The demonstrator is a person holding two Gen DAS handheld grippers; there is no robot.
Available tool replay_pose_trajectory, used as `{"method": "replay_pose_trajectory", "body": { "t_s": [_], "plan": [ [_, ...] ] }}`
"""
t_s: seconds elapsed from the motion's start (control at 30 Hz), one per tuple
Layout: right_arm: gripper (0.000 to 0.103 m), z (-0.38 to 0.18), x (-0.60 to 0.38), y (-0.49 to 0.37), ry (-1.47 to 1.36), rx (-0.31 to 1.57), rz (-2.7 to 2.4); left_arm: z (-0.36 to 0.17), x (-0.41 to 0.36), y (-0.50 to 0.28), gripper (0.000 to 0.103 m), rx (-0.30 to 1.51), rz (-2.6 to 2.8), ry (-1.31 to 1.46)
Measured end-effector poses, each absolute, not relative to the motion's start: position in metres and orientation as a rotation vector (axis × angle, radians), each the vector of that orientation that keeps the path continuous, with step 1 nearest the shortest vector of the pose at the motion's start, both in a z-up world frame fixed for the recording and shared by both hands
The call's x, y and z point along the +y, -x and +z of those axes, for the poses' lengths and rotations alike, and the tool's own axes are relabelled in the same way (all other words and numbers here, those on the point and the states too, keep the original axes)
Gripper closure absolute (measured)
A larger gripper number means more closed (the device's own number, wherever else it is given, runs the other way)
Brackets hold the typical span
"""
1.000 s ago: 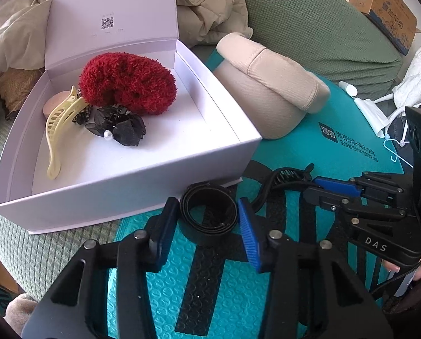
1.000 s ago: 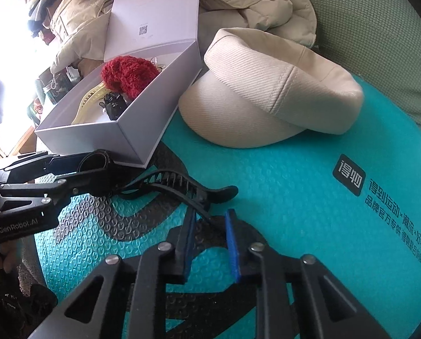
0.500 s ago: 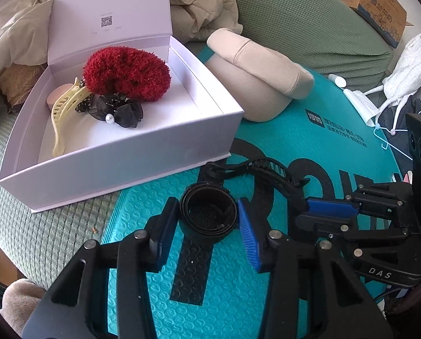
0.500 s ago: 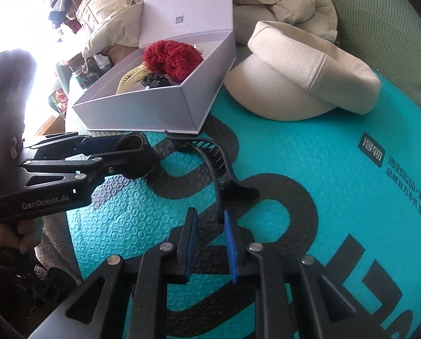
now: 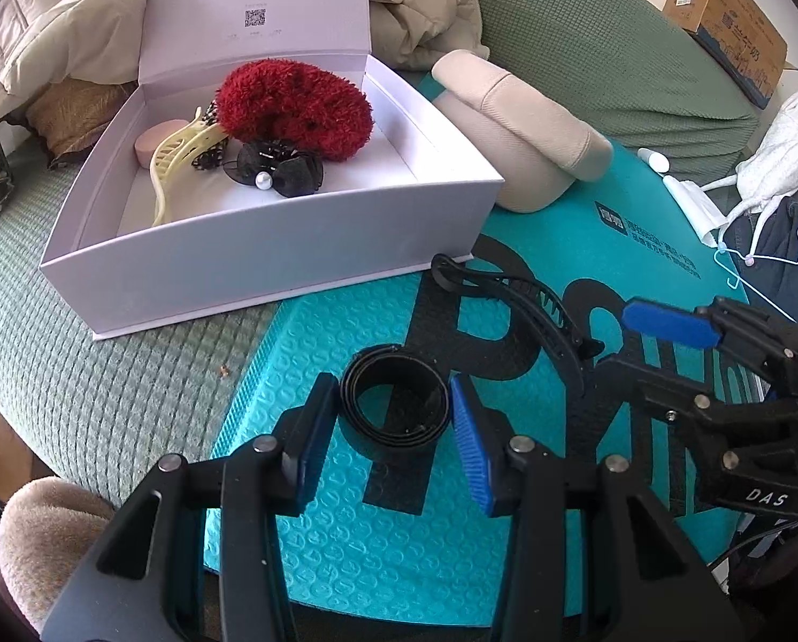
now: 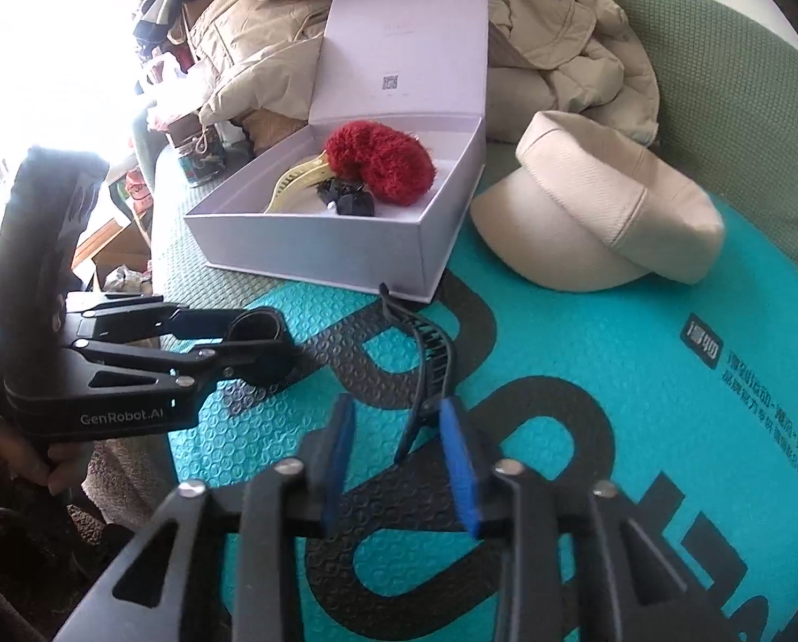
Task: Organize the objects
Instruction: 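Lift the black strap off the teal mat with both grippers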
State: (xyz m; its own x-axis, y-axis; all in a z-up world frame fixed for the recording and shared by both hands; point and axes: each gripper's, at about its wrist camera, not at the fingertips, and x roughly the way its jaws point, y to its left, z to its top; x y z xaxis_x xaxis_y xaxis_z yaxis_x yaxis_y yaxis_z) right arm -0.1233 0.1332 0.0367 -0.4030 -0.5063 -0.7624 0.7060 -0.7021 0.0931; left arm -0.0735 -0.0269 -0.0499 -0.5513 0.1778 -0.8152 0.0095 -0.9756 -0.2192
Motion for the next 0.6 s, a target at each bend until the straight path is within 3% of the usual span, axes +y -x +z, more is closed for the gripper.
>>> {"method": "replay_pose_trajectory", "body": {
  "t_s": [0.3,0.6],
  "plan": [
    [0.046,0.016,0.131,0.147,-1.076,0.301,-2.165,-0.058,-0.025,0.079,0.060,-0.292,2.669,1.440],
    [0.045,-0.003,0.110,0.148,-1.048,0.399,-2.162,-0.066,-0.010,0.080,0.037,-0.163,2.692,1.369]
  ]
}}
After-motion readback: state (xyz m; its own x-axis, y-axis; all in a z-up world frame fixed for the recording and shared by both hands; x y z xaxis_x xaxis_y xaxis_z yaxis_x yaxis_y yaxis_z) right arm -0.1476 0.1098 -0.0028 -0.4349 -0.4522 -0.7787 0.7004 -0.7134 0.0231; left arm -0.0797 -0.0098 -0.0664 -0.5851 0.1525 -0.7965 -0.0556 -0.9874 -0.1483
